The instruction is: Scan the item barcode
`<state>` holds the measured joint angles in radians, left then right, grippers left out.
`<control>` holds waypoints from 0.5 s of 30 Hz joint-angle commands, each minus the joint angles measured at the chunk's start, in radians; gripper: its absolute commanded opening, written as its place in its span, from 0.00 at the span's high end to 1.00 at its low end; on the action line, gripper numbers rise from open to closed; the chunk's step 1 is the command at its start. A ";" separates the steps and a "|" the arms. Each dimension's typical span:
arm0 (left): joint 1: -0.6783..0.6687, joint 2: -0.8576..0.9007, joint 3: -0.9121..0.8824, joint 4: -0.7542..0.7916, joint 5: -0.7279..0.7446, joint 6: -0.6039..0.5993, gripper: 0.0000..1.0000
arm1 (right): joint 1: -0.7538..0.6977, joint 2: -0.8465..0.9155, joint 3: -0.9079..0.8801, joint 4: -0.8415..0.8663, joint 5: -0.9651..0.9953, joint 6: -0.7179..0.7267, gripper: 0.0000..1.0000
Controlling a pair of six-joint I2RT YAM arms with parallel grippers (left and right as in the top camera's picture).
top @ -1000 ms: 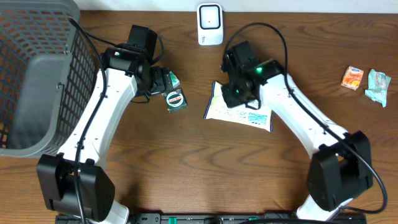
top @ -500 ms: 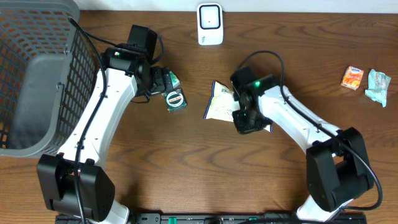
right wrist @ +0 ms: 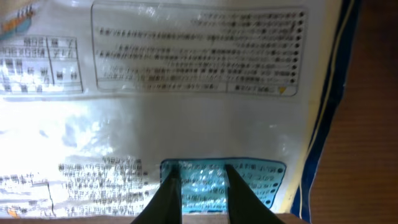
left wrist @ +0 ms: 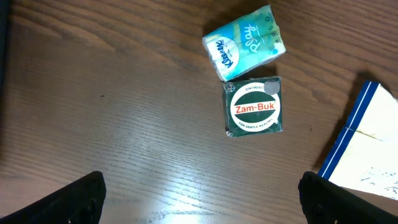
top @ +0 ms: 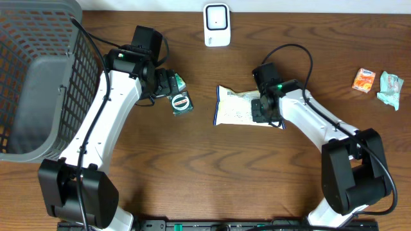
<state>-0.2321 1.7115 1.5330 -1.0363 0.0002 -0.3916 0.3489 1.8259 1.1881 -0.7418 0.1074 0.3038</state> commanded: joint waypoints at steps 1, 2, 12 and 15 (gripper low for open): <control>0.003 0.000 0.008 -0.003 -0.011 0.005 0.02 | -0.003 -0.001 -0.003 0.006 -0.049 0.017 0.83; 0.003 0.000 0.008 -0.003 -0.011 0.005 0.02 | -0.003 -0.002 -0.002 0.006 -0.070 0.017 0.83; 0.003 0.000 0.008 -0.003 -0.011 0.005 0.03 | -0.003 -0.003 0.182 -0.018 -0.183 0.017 0.92; 0.003 0.000 0.008 -0.003 -0.011 0.005 0.02 | 0.003 -0.003 0.200 0.032 -0.263 0.017 0.93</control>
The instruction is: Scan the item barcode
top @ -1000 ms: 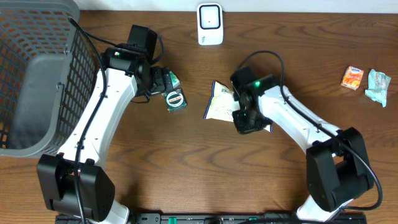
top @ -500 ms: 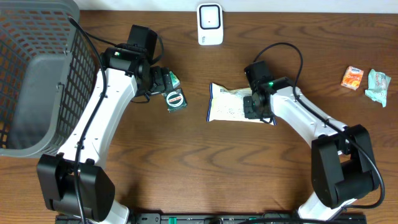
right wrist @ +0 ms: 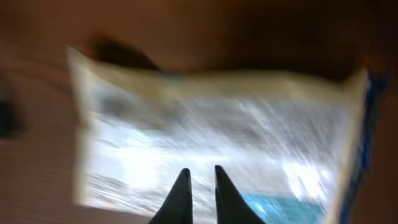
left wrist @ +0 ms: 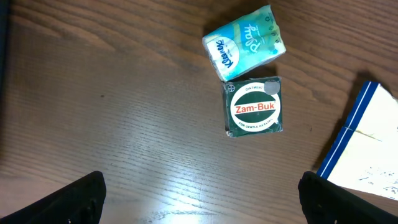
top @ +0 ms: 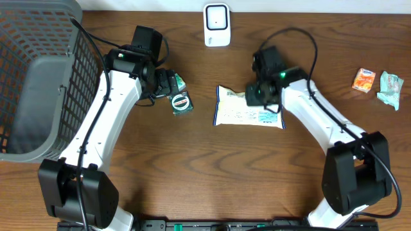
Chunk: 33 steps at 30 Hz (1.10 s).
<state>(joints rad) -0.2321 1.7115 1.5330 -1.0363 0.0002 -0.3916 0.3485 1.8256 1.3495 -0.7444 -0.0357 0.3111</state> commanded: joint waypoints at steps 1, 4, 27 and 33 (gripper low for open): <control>0.003 0.000 0.008 -0.003 -0.011 0.005 0.03 | 0.007 -0.002 0.038 0.053 -0.129 0.010 0.93; 0.003 0.000 0.008 -0.003 -0.011 0.005 0.02 | 0.025 0.012 0.036 0.084 -0.113 0.010 0.96; 0.003 0.000 0.008 -0.003 -0.011 0.005 0.02 | 0.056 0.109 0.145 -0.060 -0.101 0.005 0.88; 0.003 0.000 0.008 -0.003 -0.011 0.005 0.02 | 0.048 0.062 0.151 -0.202 0.050 -0.039 0.84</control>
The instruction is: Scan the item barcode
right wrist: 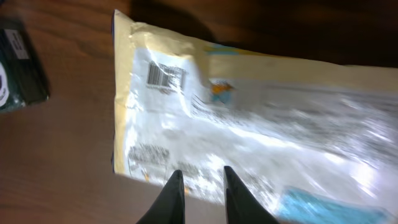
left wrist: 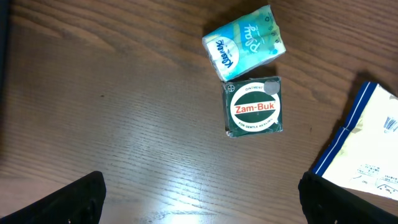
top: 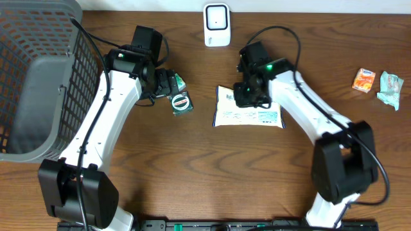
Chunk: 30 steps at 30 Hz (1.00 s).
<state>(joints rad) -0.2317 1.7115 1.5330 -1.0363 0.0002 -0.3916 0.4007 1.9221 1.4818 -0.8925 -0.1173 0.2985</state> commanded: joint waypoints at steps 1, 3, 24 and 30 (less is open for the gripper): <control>0.002 0.000 0.008 -0.003 -0.011 0.005 0.02 | -0.004 -0.029 0.009 -0.066 0.173 -0.024 0.84; 0.002 0.000 0.008 -0.003 -0.011 0.005 0.02 | -0.006 -0.028 -0.018 -0.068 0.205 -0.022 0.84; 0.002 0.000 0.008 -0.003 -0.011 0.005 0.02 | -0.039 -0.090 -0.096 0.106 0.205 0.054 0.89; 0.002 0.000 0.008 -0.003 -0.011 0.005 0.02 | -0.028 -0.066 -0.101 0.160 0.126 0.058 0.89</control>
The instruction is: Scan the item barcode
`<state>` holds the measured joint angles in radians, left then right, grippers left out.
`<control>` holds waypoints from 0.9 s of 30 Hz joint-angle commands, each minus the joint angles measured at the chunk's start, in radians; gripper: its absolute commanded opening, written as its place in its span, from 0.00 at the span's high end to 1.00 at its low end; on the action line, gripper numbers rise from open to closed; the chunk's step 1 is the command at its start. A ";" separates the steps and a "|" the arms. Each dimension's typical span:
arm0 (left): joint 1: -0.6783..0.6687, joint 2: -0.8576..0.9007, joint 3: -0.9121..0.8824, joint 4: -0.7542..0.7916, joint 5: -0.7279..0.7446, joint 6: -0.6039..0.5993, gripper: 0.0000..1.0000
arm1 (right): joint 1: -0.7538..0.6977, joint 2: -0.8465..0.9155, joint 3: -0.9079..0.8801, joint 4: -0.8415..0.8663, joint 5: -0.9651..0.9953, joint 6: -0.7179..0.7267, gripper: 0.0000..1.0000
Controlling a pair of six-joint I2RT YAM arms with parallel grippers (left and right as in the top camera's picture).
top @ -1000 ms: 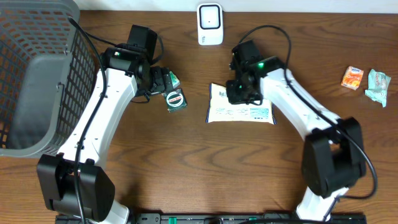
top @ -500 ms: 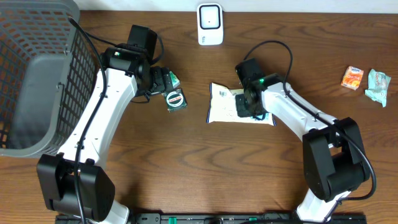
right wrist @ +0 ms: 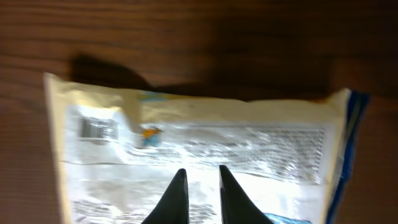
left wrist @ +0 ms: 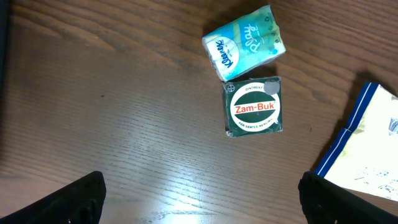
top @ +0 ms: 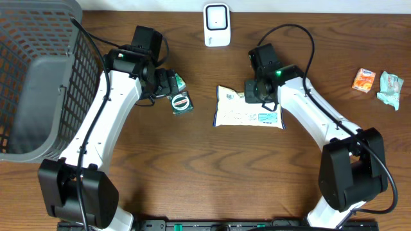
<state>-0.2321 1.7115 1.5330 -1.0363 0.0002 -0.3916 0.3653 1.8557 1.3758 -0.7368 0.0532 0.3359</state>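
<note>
A white and cream snack packet (top: 247,109) lies flat mid-table, back side up, its barcode (right wrist: 98,129) near the far left corner. The white scanner (top: 217,24) stands at the table's far edge. My right gripper (right wrist: 200,186) hovers above the packet's far half. Its fingers (right wrist: 177,196) are shut, with nothing seen between them. In the overhead view the right gripper (top: 258,92) is over the packet's far edge. My left gripper (left wrist: 202,208) is wide open above bare wood, left of the packet's blue edge (left wrist: 339,146).
A green Zam-Buk tin (left wrist: 254,107) and a teal tissue pack (left wrist: 244,42) lie left of the packet, under the left arm. A grey mesh basket (top: 38,77) fills the far left. An orange packet (top: 363,79) and a pale green one (top: 389,88) lie far right.
My right gripper was over the packet's left end by the barcode and is now further right, above the middle of the far edge. The left arm has not moved.
My right gripper was low over the packet's near right part, by the blue patch. Then it was higher above the far edge. Then it was over the left end near the barcode, with the packet shifted slightly. Now it is back over the middle. The left gripper stayed open throughout.
</note>
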 commanded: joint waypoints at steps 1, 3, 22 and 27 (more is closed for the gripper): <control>0.003 0.000 0.008 -0.003 -0.011 0.005 0.03 | 0.011 0.011 0.000 0.011 -0.044 0.024 0.89; 0.003 0.000 0.008 -0.003 -0.011 0.005 0.02 | 0.016 0.030 -0.010 0.026 -0.045 0.024 0.89; 0.003 0.000 0.008 -0.003 -0.011 0.005 0.02 | -0.058 0.054 0.082 -0.009 0.032 0.034 0.89; 0.003 0.000 0.008 -0.003 -0.011 0.005 0.02 | -0.049 -0.008 0.109 -0.118 -0.070 0.034 0.85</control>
<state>-0.2321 1.7115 1.5330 -1.0363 0.0002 -0.3916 0.3050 1.9179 1.4532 -0.8192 0.0582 0.3588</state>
